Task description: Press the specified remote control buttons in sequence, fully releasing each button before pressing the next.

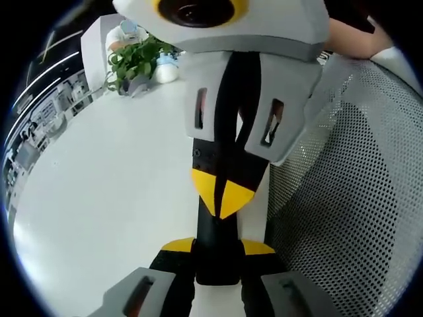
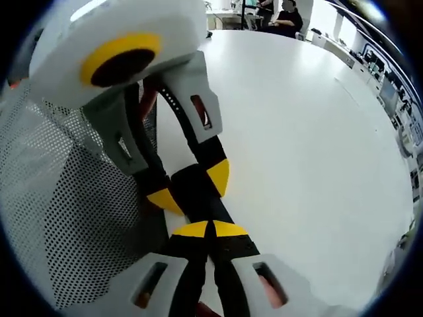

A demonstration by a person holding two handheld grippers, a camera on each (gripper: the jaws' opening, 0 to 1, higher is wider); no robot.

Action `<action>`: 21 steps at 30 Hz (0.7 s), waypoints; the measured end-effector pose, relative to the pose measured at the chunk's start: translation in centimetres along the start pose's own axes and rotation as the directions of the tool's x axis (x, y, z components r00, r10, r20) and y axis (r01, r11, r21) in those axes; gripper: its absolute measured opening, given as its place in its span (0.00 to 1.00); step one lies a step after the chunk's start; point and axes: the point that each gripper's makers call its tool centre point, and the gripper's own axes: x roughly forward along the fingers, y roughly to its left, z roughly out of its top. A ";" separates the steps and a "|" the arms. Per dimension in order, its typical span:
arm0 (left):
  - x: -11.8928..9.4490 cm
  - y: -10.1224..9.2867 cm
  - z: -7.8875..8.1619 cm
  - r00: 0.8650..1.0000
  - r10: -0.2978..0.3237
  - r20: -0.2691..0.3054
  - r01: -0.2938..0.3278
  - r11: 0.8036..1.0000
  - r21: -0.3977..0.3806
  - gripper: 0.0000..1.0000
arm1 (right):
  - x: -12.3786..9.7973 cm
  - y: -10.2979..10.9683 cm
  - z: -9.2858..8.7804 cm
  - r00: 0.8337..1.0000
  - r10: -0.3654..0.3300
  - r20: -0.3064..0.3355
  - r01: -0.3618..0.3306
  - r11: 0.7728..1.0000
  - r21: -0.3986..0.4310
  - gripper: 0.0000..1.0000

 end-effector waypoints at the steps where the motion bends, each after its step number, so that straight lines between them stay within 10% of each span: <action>1: 0.0 0.0 0.0 1.000 0.000 0.000 0.000 1.000 0.000 0.25 | 0.0 0.0 0.0 1.000 -0.002 0.001 0.002 1.000 -0.005 0.00; 21: -0.1 -0.1 0.2 1.000 0.003 0.001 -0.003 1.000 -0.002 0.25 | 0.1 0.2 0.1 0.999 -0.020 -0.029 0.018 0.995 -0.096 0.00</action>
